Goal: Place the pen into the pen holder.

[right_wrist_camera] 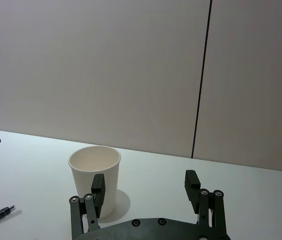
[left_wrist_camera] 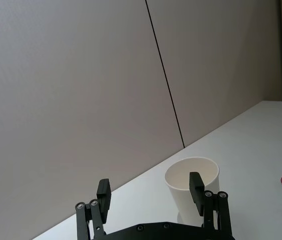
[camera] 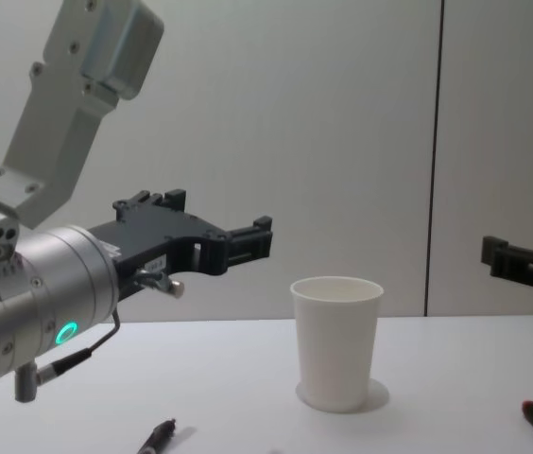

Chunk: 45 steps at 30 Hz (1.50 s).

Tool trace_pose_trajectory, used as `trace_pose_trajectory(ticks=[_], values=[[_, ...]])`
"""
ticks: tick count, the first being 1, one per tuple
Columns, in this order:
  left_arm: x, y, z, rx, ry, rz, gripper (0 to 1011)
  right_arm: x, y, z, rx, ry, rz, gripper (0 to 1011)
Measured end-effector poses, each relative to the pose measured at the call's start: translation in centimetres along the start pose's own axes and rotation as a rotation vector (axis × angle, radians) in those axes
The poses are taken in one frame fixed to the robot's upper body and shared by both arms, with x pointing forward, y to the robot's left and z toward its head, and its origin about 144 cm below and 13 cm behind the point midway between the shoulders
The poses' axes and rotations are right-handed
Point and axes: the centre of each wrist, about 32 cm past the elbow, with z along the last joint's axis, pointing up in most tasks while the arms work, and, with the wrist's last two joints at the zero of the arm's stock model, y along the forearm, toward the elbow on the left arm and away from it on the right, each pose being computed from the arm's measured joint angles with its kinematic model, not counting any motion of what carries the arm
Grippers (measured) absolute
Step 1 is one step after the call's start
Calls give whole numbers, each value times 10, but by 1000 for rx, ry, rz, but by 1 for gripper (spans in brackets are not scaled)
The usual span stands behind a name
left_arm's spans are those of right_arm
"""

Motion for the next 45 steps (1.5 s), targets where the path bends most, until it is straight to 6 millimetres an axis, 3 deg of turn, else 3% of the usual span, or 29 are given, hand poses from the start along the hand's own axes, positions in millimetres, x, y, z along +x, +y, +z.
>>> trace_pose_trajectory(ticks=[26,45], values=[[0,0,0,0,0,0,1003,2,1,2,-9,3,11,1002],[0,0,0,0,0,0,1003,23,12,22,-156,76,48,1002]])
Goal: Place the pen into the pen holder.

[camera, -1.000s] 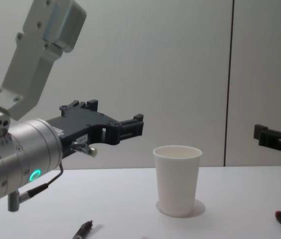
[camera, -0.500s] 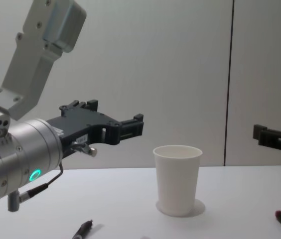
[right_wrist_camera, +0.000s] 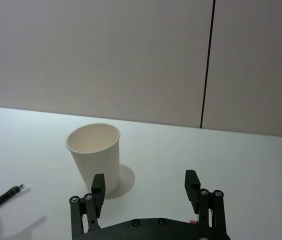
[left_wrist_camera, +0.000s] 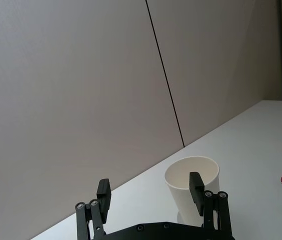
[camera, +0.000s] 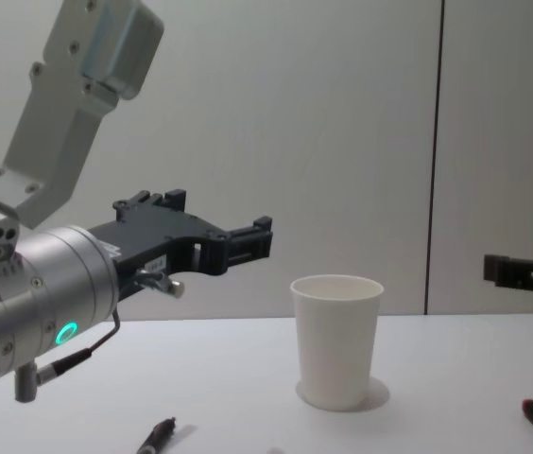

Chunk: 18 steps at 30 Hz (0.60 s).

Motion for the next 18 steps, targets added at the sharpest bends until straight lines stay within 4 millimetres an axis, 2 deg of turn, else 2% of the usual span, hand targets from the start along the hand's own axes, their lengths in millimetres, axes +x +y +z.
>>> trace_pose_trajectory(ticks=[18], values=[[0,0,0,0,0,0,1003,23,25,27,-235,97,-28,1001]])
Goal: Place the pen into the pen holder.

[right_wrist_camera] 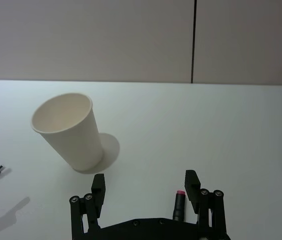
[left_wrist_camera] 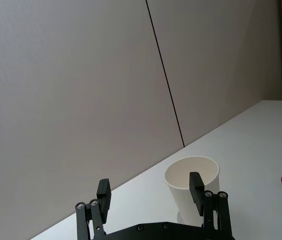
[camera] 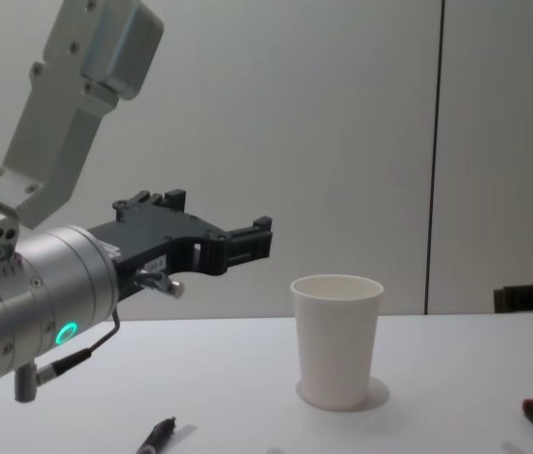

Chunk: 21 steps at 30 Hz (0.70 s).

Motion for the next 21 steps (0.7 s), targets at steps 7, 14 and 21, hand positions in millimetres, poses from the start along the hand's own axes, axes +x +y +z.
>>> trace_pose_trajectory(ticks=[7,14,21], values=[[0,0,0,0,0,0,1003,2,10,14,-100,14,-28,1002],[0,0,0,0,0,0,1003,0,20,26,-190,15,-49,1002],[0,0,0,0,0,0,1003,-4,28,35,-265,12,-58,1002]])
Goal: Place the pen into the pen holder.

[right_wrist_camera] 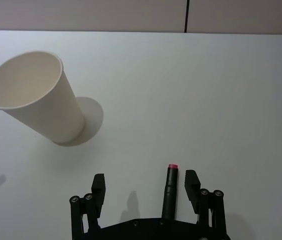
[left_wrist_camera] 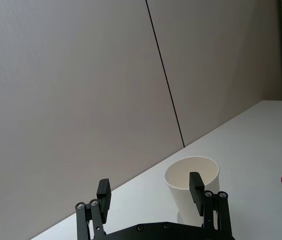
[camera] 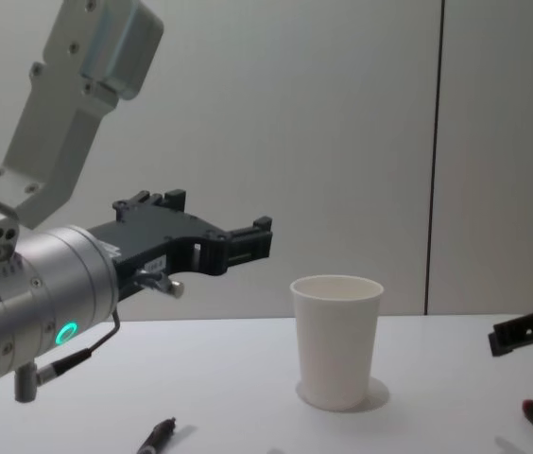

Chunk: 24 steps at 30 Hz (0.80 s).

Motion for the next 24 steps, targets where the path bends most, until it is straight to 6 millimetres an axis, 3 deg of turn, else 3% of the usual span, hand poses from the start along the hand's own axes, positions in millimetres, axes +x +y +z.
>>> trace_pose_trajectory(ticks=[24], values=[[0,0,0,0,0,0,1003,-7,2,9,-115,-18,-64,1002]])
